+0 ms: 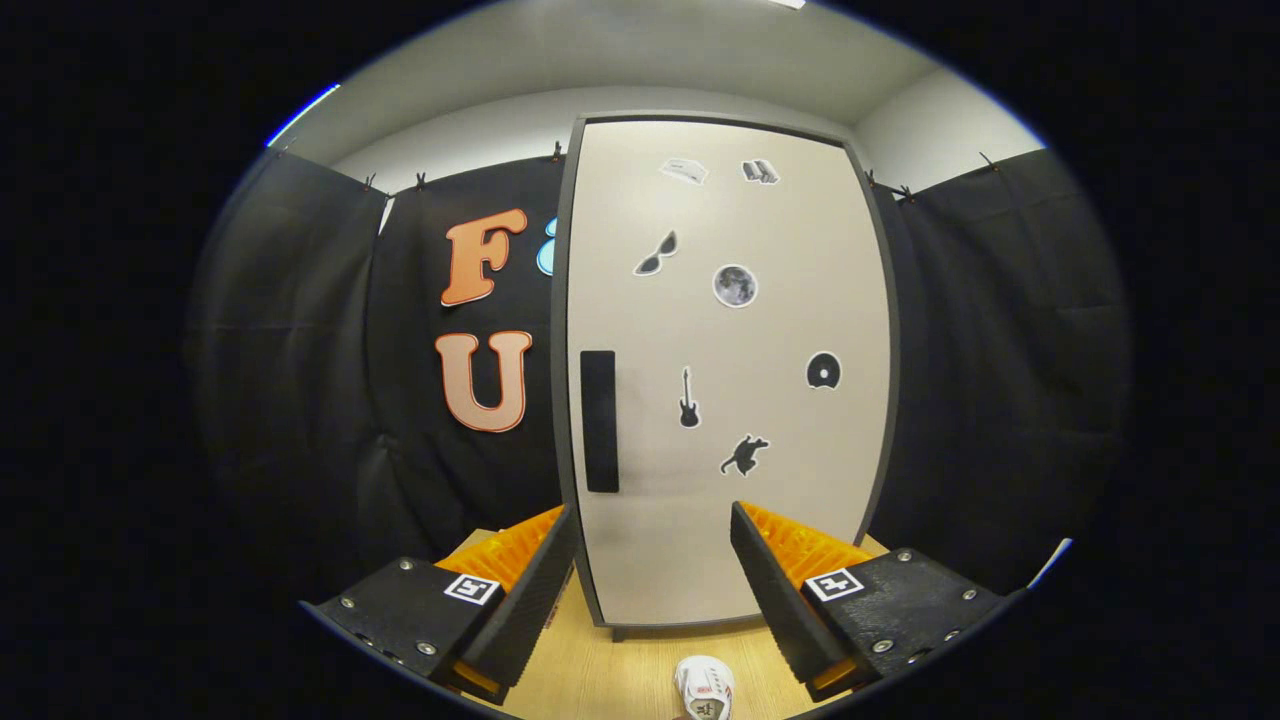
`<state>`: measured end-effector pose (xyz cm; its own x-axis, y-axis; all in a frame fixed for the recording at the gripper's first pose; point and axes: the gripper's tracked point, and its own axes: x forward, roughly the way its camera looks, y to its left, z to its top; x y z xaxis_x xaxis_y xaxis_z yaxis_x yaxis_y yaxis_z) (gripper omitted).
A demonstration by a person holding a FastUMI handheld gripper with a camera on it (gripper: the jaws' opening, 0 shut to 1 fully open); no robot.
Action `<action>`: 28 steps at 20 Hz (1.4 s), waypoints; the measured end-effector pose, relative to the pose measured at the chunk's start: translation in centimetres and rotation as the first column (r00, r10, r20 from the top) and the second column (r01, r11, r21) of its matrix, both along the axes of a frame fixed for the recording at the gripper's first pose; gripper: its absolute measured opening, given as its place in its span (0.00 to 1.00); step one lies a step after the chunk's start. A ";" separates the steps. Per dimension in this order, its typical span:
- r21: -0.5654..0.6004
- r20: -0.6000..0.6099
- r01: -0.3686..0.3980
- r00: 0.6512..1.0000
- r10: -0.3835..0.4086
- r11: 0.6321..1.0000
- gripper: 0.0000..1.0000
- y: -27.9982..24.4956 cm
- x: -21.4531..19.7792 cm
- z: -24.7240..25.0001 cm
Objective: Open the shoe cabinet door, grab the shoes and put them into the shoe cabinet, then close the shoe cabinet door.
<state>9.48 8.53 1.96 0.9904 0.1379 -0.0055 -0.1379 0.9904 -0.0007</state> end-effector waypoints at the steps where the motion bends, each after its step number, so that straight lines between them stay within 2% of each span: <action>1: 0.000 0.003 -0.008 1.000 0.008 1.000 0.96 0.8 0.9 0.2; 6: -0.008 0.018 -0.027 0.999 0.027 1.000 0.95 3.6 5.4 1.2; 13: -0.025 0.031 -0.006 0.999 0.006 1.000 0.95 5.2 10.6 1.8; 18: -0.034 0.033 0.014 0.999 -0.013 0.999 0.95 5.3 12.5 1.7; 20: -0.030 0.035 0.015 0.999 -0.014 0.999 0.92 5.2 12.7 1.7; 22: -0.029 0.034 0.011 0.999 -0.010 1.000 0.78 5.2 12.9 1.8; 23: -0.022 0.032 0.004 0.999 -0.003 1.000 0.61 5.4 12.8 1.8; 24: -0.012 0.023 -0.010 1.000 0.011 1.000 0.52 5.8 12.7 1.6; 25: -0.003 0.017 -0.009 1.000 0.009 1.000 0.38 5.6 12.4 1.6; 28: 0.010 -0.004 -0.023 1.000 0.023 1.000 0.34 5.6 12.0 1.5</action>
<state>21.52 14.15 3.50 0.9869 0.1609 -0.0082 -0.1608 0.9869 0.0095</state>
